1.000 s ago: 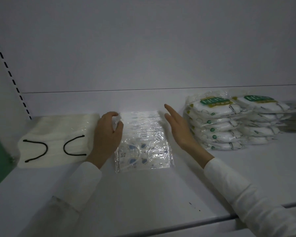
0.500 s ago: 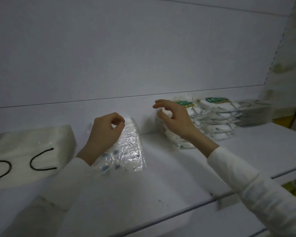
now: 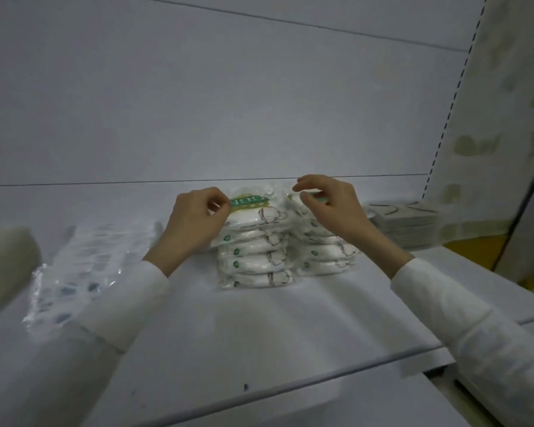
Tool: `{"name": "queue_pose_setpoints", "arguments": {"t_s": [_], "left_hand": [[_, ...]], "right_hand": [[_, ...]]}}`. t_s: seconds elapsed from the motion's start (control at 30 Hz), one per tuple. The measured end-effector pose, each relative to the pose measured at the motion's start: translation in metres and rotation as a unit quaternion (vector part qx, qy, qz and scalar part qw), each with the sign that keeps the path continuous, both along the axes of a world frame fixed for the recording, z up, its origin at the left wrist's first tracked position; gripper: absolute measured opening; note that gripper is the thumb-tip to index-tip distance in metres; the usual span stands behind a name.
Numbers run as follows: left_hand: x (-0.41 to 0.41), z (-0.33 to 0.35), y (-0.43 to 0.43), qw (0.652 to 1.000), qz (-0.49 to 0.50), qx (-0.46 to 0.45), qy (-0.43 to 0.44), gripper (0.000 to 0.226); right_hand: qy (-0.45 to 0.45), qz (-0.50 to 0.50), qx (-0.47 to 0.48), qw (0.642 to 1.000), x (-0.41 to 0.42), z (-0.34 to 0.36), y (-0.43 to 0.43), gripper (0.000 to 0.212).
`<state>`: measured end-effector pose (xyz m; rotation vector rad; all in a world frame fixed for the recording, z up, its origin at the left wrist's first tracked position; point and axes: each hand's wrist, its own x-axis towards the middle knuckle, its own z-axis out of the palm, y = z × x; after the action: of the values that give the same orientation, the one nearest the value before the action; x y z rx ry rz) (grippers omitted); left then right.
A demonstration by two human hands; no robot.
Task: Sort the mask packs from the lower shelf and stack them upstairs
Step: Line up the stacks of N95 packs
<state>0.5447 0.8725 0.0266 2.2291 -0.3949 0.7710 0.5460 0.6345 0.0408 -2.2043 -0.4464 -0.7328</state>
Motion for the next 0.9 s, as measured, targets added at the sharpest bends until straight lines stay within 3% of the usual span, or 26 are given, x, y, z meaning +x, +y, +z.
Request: {"name": "queue_pose_setpoints", "arguments": {"t_s": [0.17, 0.3, 0.4, 0.47, 0.63, 0.77, 0.9], "left_hand": [[0.017, 0.003, -0.014, 0.995, 0.095, 0.001, 0.029, 0.012], [0.035, -0.004, -0.017, 0.971, 0.160, -0.094, 0.148, 0.045], [0.039, -0.014, -0.014, 0.911, 0.121, -0.251, 0.303, 0.070], [0.036, -0.023, -0.009, 0.863, 0.057, -0.307, 0.396, 0.079], [0.044, -0.034, -0.011, 0.749, -0.049, -0.448, 0.485, 0.041], [0.049, -0.042, -0.013, 0.739, -0.051, -0.447, 0.501, 0.038], [0.051, -0.048, -0.005, 0.750, -0.046, -0.445, 0.487, 0.041]], "right_hand": [[0.047, 0.010, -0.002, 0.999, 0.018, 0.006, -0.015, 0.023], [0.102, 0.025, -0.047, 0.993, 0.027, 0.004, 0.005, 0.038], [0.195, 0.026, -0.051, 0.979, 0.032, 0.003, 0.027, 0.054], [0.250, 0.018, -0.058, 0.966, 0.036, 0.005, 0.038, 0.052], [0.339, -0.010, -0.077, 0.938, 0.052, 0.000, 0.052, 0.033], [0.388, -0.029, -0.030, 0.921, 0.064, -0.012, 0.061, 0.047], [0.431, -0.029, 0.073, 0.899, 0.071, -0.015, 0.065, 0.029]]}}
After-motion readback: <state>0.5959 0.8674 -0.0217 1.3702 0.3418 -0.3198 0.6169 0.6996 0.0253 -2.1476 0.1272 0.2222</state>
